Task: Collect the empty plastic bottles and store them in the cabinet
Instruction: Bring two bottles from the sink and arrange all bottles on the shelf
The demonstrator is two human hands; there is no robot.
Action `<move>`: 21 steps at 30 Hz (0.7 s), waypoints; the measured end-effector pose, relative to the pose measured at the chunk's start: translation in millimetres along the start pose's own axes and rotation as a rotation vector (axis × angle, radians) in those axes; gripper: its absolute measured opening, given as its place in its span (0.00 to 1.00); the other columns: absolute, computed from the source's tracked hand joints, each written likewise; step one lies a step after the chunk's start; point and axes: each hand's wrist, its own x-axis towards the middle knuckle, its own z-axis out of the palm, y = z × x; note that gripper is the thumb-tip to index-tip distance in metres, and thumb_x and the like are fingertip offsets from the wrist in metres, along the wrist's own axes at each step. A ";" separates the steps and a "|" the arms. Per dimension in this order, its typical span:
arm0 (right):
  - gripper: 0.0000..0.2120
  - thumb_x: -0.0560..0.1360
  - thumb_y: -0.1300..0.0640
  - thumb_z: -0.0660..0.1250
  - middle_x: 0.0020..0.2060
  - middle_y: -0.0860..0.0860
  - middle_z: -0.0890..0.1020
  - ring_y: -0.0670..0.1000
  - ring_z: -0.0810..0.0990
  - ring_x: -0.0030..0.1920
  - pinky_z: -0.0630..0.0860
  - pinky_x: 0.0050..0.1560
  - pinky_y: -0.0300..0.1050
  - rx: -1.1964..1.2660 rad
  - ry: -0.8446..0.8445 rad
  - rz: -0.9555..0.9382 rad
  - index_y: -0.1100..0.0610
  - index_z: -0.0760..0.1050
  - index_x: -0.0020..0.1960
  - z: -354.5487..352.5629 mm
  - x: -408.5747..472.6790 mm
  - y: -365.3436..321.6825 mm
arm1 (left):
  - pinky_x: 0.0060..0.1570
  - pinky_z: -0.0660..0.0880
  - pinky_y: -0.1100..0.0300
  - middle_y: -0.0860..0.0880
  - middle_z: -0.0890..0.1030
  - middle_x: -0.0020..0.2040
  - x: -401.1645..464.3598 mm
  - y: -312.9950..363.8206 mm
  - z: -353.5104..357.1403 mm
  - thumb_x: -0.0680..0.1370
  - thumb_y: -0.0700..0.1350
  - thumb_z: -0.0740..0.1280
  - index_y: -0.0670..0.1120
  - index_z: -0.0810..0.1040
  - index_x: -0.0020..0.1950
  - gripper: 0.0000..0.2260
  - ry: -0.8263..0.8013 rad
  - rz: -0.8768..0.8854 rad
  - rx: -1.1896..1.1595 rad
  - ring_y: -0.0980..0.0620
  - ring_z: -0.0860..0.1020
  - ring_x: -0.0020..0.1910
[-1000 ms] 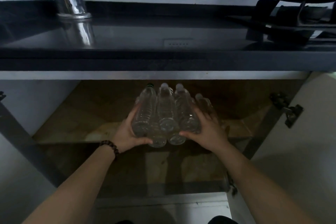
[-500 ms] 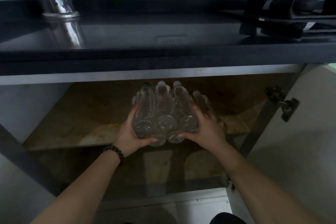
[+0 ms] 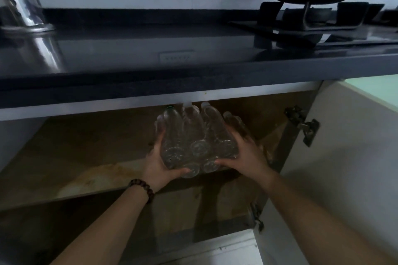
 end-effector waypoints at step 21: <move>0.36 0.70 0.51 0.74 0.69 0.51 0.69 0.53 0.68 0.70 0.67 0.70 0.53 0.095 0.030 0.065 0.41 0.61 0.73 -16.9 15.3 -2.0 | 0.62 0.68 0.55 0.51 0.70 0.69 29.5 19.9 18.0 0.66 0.60 0.76 0.57 0.51 0.75 0.46 -0.010 -0.083 0.049 0.48 0.72 0.66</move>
